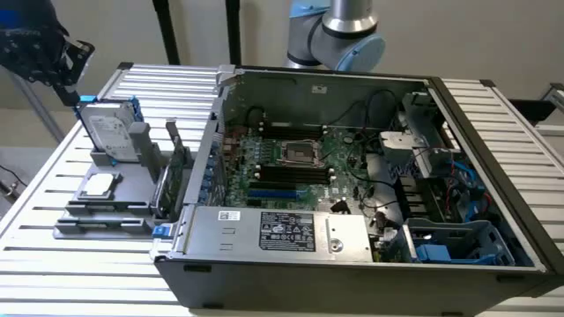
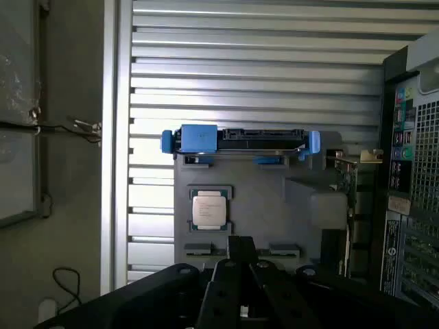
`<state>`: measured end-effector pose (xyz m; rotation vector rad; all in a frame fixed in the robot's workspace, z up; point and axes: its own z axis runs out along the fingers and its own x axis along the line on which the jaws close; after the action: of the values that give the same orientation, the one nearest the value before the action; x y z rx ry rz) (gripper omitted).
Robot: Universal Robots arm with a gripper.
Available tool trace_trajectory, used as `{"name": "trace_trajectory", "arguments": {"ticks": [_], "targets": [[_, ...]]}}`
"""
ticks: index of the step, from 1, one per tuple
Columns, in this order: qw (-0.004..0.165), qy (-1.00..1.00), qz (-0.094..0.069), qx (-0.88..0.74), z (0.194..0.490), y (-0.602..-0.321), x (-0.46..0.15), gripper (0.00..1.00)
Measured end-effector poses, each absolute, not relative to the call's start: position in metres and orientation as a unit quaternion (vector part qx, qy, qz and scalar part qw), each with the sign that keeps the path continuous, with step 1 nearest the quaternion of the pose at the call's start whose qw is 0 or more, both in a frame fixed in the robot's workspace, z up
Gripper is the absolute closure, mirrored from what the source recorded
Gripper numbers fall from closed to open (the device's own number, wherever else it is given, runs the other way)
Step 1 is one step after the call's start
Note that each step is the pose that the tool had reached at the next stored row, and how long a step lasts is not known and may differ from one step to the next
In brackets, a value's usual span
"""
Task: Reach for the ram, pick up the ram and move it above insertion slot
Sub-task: 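Reach for the ram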
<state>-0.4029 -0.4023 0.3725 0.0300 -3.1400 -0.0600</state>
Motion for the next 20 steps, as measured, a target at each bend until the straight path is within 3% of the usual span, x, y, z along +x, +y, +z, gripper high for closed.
{"name": "trace_trajectory", "arguments": {"ticks": [14, 20], "targets": [[0.001, -1.000, -0.019, 0.010, 0.373, -0.403, -0.403, 0.89], [0.000, -1.000, -0.019, 0.010, 0.371, -0.419, -0.398, 0.89]]}}
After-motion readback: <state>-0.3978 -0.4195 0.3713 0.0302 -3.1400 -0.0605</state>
